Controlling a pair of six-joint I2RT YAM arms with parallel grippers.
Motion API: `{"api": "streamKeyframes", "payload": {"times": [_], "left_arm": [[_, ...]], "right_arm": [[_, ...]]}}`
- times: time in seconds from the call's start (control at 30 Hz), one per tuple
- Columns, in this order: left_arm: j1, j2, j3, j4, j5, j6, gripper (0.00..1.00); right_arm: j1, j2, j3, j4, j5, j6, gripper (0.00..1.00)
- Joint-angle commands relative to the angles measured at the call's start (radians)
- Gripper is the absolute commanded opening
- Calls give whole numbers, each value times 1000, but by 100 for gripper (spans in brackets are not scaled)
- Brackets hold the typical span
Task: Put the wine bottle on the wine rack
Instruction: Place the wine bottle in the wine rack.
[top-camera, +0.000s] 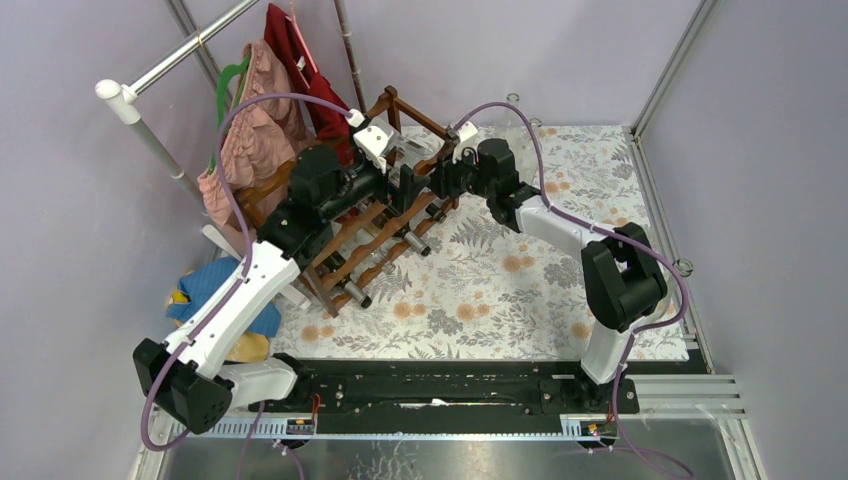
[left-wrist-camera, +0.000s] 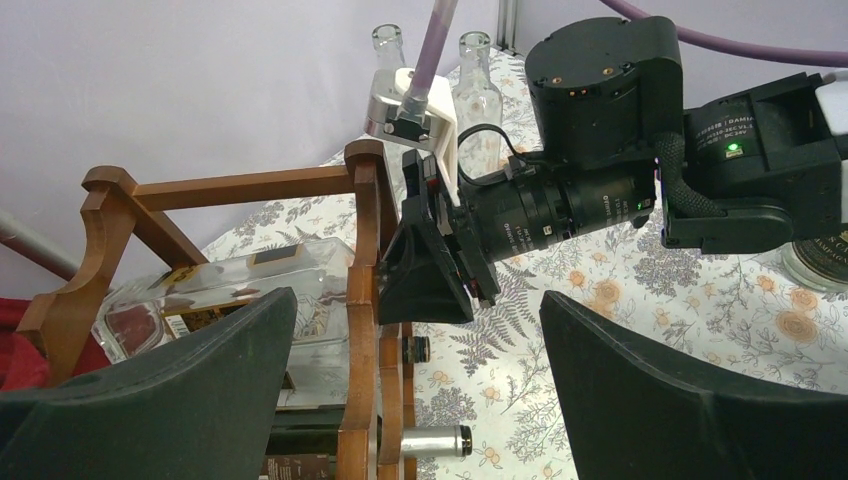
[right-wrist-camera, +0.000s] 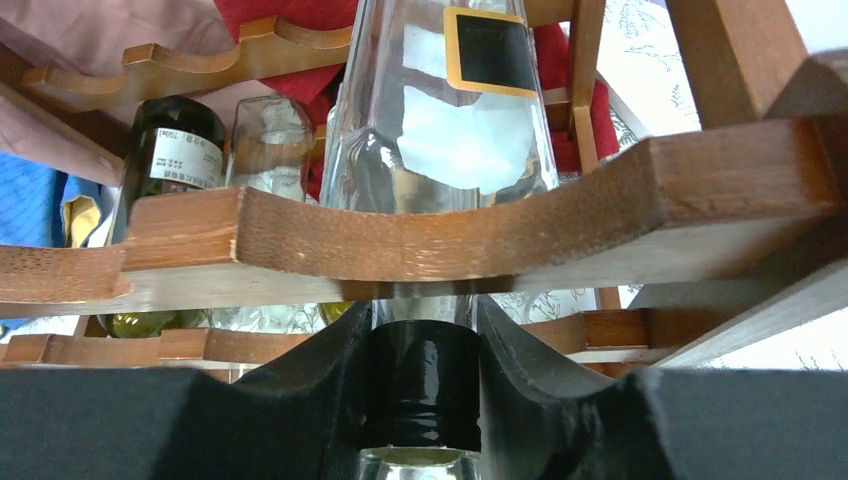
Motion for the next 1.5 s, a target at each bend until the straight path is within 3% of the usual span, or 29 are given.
{"api": "streamKeyframes", "payload": {"times": [0.0, 0.63, 0.8, 1.0, 1.3, 1.47], "left_arm": [[10, 10, 6, 33, -17, 23, 99], [9, 30, 9, 23, -21, 29, 99], [10, 34, 11, 22, -21, 30, 99], [9, 38, 10, 21, -16, 29, 99], [9, 37, 10, 19, -15, 28, 99], [9, 36, 11, 17, -14, 30, 99]], "right_arm": [[24, -49, 0, 219, 14, 9, 0], [46, 40, 6, 263, 33, -166, 3], [75, 50, -1, 260, 60, -245, 9], [95, 56, -30, 308, 135, -327, 10], [97, 96, -56, 374, 131, -332, 24], [97, 99, -54, 367, 110, -326, 44]]}}
